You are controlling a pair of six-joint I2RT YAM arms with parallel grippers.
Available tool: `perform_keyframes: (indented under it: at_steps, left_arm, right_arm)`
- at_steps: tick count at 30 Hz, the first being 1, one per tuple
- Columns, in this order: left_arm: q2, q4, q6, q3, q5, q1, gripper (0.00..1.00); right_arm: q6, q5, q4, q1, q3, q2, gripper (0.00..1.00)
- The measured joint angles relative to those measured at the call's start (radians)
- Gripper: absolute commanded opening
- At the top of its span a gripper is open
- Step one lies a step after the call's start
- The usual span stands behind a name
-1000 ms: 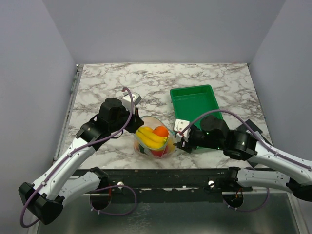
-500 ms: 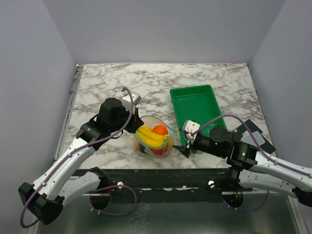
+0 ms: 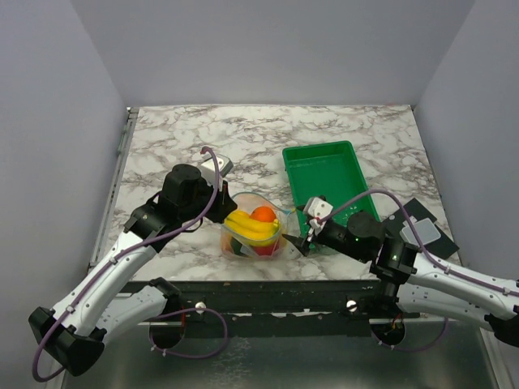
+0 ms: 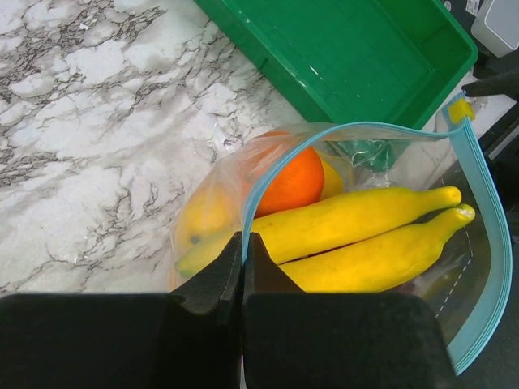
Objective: Place the food in the zip-top bag and seal the zipper
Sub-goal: Zip the zipper food storage bag at the center of the board.
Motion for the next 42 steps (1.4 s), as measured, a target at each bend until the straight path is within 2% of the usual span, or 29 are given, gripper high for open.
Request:
perform_keyframes:
  at_steps: [11,17,22,29,33,42]
  left_arm:
    - [-0.016,-0.010,0.001,0.000,-0.001,0.000,0.00]
    - [-0.024,-0.014,0.001,0.000,-0.002,0.000,0.00]
    - [-0.024,-0.014,0.003,0.000,-0.002,0.000,0.00]
    - [-0.024,-0.014,0.005,0.000,-0.001,0.000,0.00]
    - [-0.024,-0.014,0.005,0.000,-0.001,0.000,0.00]
    - [-0.025,-0.014,0.005,0.000,-0.001,0.000,0.00]
  right_arm:
    - [-0.015,-0.050,0.061,-0.152,-0.001,0.020,0.82]
    - [0.003,-0.146,0.080,-0.168,-0.013,0.052,0.80]
    - [0.046,-0.233,0.118,-0.169,-0.069,0.030,0.75]
    - [0.086,-0.315,0.180,-0.169,-0.101,0.029,0.62]
    - [0.099,-0.339,0.227,-0.169,-0.111,0.043,0.45]
    - [0.110,-0.371,0.288,-0.169,-0.130,0.064,0.29]
